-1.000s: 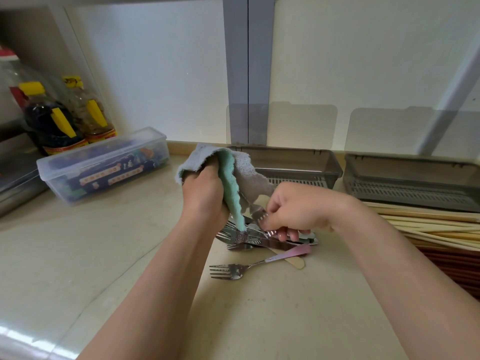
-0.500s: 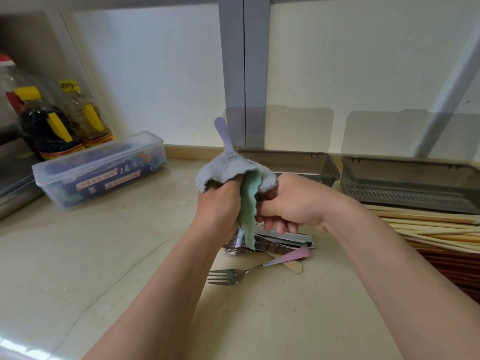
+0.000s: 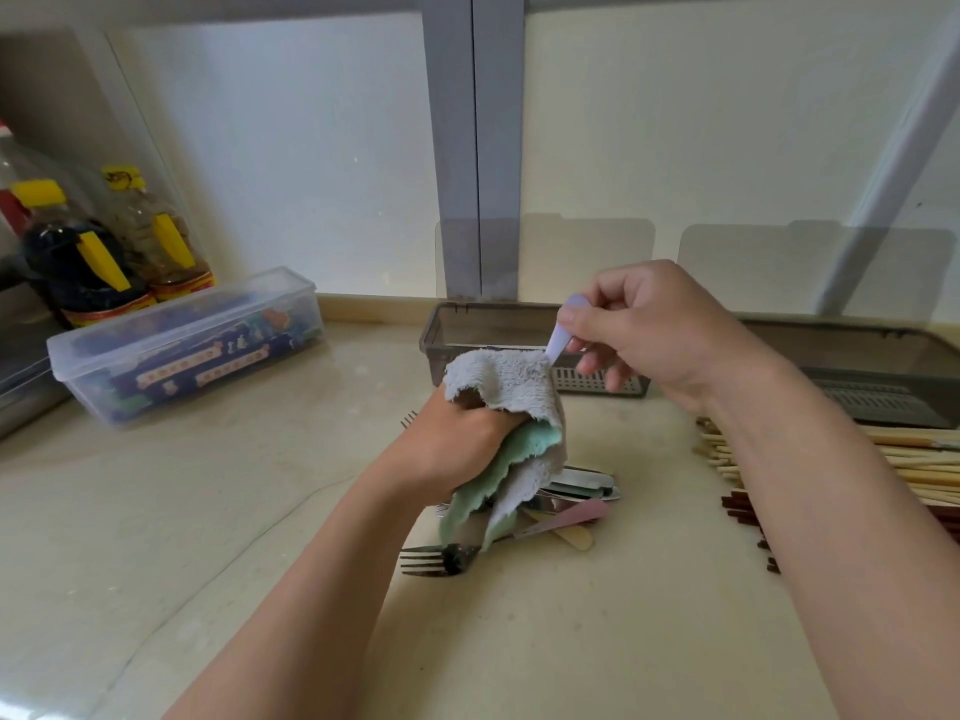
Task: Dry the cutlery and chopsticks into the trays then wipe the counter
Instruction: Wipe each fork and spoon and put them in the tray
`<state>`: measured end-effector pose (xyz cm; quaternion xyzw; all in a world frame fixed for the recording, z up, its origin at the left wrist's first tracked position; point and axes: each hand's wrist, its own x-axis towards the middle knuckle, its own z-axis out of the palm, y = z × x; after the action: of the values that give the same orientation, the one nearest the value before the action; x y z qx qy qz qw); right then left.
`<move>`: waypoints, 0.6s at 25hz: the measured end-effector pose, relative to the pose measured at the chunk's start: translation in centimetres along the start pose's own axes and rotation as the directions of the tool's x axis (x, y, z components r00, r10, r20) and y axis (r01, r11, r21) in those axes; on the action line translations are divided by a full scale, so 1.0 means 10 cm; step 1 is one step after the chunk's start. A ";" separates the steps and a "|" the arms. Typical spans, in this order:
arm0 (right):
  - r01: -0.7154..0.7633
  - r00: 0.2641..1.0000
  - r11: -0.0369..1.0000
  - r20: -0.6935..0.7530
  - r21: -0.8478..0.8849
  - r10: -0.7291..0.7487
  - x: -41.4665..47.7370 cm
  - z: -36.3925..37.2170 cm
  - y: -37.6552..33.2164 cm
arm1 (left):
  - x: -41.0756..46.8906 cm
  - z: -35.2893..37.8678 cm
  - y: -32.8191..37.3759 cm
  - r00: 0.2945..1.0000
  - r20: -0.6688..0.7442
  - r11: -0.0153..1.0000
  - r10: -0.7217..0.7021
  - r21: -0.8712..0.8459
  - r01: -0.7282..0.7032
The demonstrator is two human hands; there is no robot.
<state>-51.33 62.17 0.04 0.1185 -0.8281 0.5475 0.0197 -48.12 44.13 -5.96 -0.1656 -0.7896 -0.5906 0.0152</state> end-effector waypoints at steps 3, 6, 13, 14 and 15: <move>0.016 0.993 0.997 -0.117 0.078 -0.007 0.05 -0.04 0.02 | 0.03 0.00 -0.01 0.998 0.030 0.999 0.050 0.003 -0.050; 0.022 0.978 0.986 -0.209 0.163 0.013 0.08 -0.08 0.03 | 0.04 0.00 -0.02 0.997 0.030 0.998 0.065 -0.018 -0.065; 0.062 0.951 0.972 -0.308 0.227 0.011 0.13 -0.08 0.06 | 0.11 -0.06 -0.09 0.996 -0.087 1.000 -0.015 -0.015 0.013; 0.073 0.948 0.971 -0.319 0.226 0.003 0.13 -0.08 0.06 | 0.11 -0.07 -0.09 0.995 -0.092 0.999 -0.028 -0.023 0.026; 0.083 0.945 0.970 -0.327 0.228 -0.004 0.14 -0.08 0.07 | 0.12 -0.08 -0.09 0.994 -0.102 0.999 -0.039 -0.028 0.036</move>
<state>-52.86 62.89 -0.03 0.0466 -0.7390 0.6544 0.1533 -49.64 43.46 -6.33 -0.1206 -0.7831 -0.6086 0.0424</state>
